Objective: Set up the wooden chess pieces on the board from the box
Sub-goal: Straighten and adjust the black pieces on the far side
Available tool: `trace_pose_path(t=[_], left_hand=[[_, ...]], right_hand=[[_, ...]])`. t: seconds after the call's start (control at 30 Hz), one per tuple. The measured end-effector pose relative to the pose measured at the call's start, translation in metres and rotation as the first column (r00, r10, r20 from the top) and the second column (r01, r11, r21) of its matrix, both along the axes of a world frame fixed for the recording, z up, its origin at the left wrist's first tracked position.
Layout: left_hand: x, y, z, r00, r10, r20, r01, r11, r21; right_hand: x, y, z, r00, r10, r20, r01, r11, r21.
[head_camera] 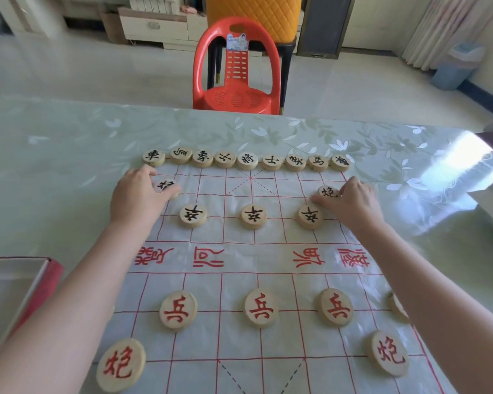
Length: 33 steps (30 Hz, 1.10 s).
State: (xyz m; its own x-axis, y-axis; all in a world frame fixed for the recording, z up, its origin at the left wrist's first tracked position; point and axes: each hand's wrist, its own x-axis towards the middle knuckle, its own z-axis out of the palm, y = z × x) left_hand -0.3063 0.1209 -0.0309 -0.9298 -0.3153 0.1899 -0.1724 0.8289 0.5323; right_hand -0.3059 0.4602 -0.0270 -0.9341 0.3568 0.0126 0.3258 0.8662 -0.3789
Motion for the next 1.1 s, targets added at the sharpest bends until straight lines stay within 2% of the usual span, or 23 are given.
trace_pose_path(t=[0.17,0.23,0.3,0.4,0.47,0.53,0.6,0.67,0.73,0.93,1.03,1.1], left_hand=[[-0.010,0.005,0.001,0.999,-0.010,0.047,0.012,0.999,-0.033],[-0.013,0.004,0.002,0.997,-0.061,0.049,0.061,0.998,0.018],[-0.013,0.004,0.002,0.986,-0.159,0.052,0.152,0.982,0.115],[-0.012,0.006,0.005,0.925,-0.368,0.098,0.348,0.921,0.176],[-0.014,0.005,0.007,0.900,-0.426,0.098,0.398,0.892,0.216],[-0.015,0.003,0.009,0.921,-0.386,0.059,0.368,0.908,0.200],[-0.014,0.003,0.009,0.955,-0.296,0.026,0.293,0.951,0.098],[-0.011,0.001,0.007,0.979,-0.203,0.024,0.204,0.977,-0.064],[-0.010,0.000,0.002,0.989,-0.144,0.027,0.147,0.982,-0.120],[-0.008,-0.002,-0.001,0.983,-0.149,0.110,0.158,0.985,-0.074],[-0.010,-0.004,0.001,0.966,-0.177,0.187,0.183,0.983,-0.014],[-0.008,-0.005,0.004,0.963,-0.170,0.208,0.173,0.985,0.004]], right_hand=[[-0.002,0.005,0.001,0.999,0.037,0.038,-0.035,0.998,-0.053],[-0.004,0.009,0.003,0.994,0.074,0.085,-0.070,0.996,-0.051],[-0.006,0.013,0.006,0.986,0.110,0.122,-0.099,0.991,-0.094],[-0.005,0.015,0.007,0.989,0.122,0.088,-0.103,0.975,-0.196],[-0.003,0.011,0.006,0.993,0.095,0.070,-0.082,0.982,-0.168],[-0.001,0.008,0.005,0.995,0.069,0.073,-0.066,0.996,-0.052],[0.000,0.006,0.003,0.998,0.048,0.051,-0.049,0.999,0.004],[-0.001,0.008,0.000,0.998,0.054,0.017,-0.054,0.998,-0.015],[-0.002,0.011,-0.001,0.997,0.074,0.015,-0.074,0.996,-0.046],[0.000,0.018,0.003,0.982,0.186,0.031,-0.180,0.974,-0.139],[-0.001,0.022,0.002,0.983,0.183,0.018,-0.174,0.959,-0.223],[-0.001,0.021,0.002,0.988,0.156,0.017,-0.149,0.968,-0.200]])
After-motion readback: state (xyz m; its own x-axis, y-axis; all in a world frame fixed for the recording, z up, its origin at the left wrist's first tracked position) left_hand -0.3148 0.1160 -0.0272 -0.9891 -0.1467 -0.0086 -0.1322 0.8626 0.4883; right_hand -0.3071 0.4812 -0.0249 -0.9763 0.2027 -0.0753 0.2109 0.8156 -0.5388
